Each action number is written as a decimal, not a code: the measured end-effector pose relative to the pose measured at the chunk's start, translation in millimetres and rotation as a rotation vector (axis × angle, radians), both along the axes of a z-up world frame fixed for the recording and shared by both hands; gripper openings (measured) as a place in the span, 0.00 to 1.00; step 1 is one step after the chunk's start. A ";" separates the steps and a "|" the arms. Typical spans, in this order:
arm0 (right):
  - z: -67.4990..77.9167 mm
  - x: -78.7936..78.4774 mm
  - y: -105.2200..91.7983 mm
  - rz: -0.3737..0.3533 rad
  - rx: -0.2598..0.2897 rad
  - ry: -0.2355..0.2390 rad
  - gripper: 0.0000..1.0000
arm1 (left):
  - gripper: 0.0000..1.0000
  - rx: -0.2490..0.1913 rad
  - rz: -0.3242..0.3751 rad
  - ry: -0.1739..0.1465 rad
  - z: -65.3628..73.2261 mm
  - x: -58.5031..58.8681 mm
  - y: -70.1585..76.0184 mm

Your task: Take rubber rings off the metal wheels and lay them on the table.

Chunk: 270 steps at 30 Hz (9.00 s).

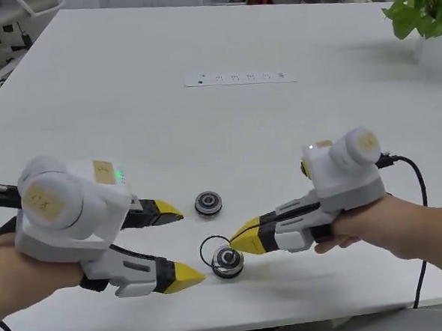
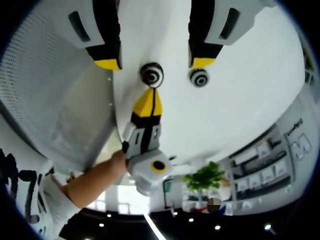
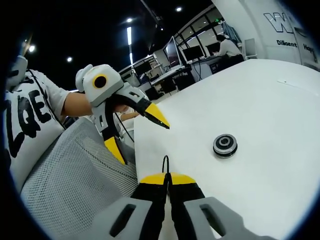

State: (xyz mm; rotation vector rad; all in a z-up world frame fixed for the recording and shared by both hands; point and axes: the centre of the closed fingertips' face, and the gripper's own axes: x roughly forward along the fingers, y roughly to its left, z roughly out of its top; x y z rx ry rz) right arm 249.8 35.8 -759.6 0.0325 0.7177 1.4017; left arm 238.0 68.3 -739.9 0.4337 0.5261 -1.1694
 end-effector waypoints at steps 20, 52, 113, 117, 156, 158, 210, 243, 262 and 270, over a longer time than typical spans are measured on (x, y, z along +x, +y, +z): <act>-7.7 0.3 31.2 0.036 0.006 0.002 0.00 | 0.63 0.003 0.086 -0.020 1.2 5.1 32.5; -23.2 7.6 36.5 0.011 -0.031 -0.068 0.07 | 0.61 0.011 0.091 0.009 -4.4 3.2 33.5; -28.9 -0.7 -19.2 0.085 -0.125 -0.195 0.27 | 0.47 0.034 -0.054 0.068 -19.0 13.3 -26.7; -34.8 -2.9 -18.6 0.100 -0.138 -0.202 0.26 | 0.44 0.042 -0.067 0.080 -24.9 11.1 -30.6; -49.2 -2.3 -17.0 0.103 -0.150 -0.228 0.18 | 0.17 0.055 -0.071 0.089 -53.2 10.9 -53.5; -49.4 -2.3 -18.1 0.104 -0.153 -0.228 0.17 | 0.14 0.052 -0.057 0.081 -53.6 11.8 -52.2; -50.5 5.3 -23.7 0.023 -0.164 -0.103 0.00 | 0.12 0.068 -0.056 0.034 -54.3 12.0 -49.9; -31.2 7.3 -12.1 -0.046 -0.047 0.013 0.00 | 0.12 0.101 -0.041 0.034 -55.0 15.2 -49.3; -25.0 2.9 -10.1 -0.009 -0.024 -0.006 0.00 | 0.12 0.093 -0.042 0.036 -53.9 14.1 -50.5; -26.6 3.7 -12.3 -0.008 -0.030 -0.018 0.00 | 0.13 0.096 -0.061 0.023 -53.9 13.2 -50.6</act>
